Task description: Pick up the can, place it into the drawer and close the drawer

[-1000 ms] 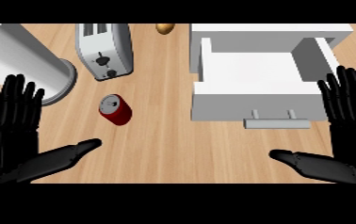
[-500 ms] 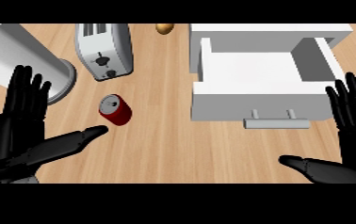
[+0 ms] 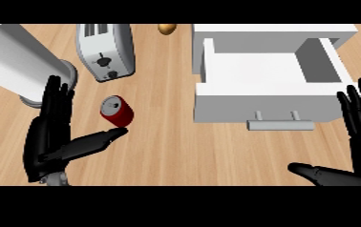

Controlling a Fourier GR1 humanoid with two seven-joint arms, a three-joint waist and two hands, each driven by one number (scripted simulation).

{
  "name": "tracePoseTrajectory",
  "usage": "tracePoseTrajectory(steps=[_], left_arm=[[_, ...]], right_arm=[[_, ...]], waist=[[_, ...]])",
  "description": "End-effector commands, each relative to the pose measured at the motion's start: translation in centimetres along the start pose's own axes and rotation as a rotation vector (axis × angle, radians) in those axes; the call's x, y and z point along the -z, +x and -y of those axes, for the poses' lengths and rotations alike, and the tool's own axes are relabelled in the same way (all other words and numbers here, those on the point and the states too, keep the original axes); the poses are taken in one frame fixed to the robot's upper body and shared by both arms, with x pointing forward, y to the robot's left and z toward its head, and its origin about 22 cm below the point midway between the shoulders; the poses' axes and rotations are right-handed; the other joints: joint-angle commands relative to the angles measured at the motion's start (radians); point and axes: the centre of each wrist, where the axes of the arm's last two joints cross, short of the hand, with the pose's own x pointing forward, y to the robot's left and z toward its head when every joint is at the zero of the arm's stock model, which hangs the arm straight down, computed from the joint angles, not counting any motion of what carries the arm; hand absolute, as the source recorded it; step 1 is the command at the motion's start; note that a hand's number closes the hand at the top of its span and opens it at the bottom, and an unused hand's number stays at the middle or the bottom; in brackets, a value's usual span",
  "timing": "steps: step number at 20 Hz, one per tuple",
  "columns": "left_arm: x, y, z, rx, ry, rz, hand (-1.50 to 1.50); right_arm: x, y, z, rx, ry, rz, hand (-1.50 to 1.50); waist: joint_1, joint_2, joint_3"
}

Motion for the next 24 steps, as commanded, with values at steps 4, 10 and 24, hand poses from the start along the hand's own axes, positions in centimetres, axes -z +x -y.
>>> tracePoseTrajectory(steps=[4, 10, 24], left_arm=[[0.2, -5.2, 1.4, 0.042, 0.016, -0.057, -1.50], [-1.4, -8.5, 3.3, 0.050, 0.064, -0.074, -1.50], [1.4, -15.3, -0.4, 0.031, 0.108, -0.136, -1.50]], right_arm=[[-0.4, -0.1, 1.2, -0.016, -0.019, 0.036, -1.50], [-0.3, 0.3, 1.5, -0.010, 0.001, 0.005, -1.50], [-1.9, 1.1, 2.3, -0.012, -0.005, 0.016, -1.50]], waist=[[-0.002, 0.000, 0.000], [0.000, 0.000, 0.000], [-0.001, 0.000, 0.000]])
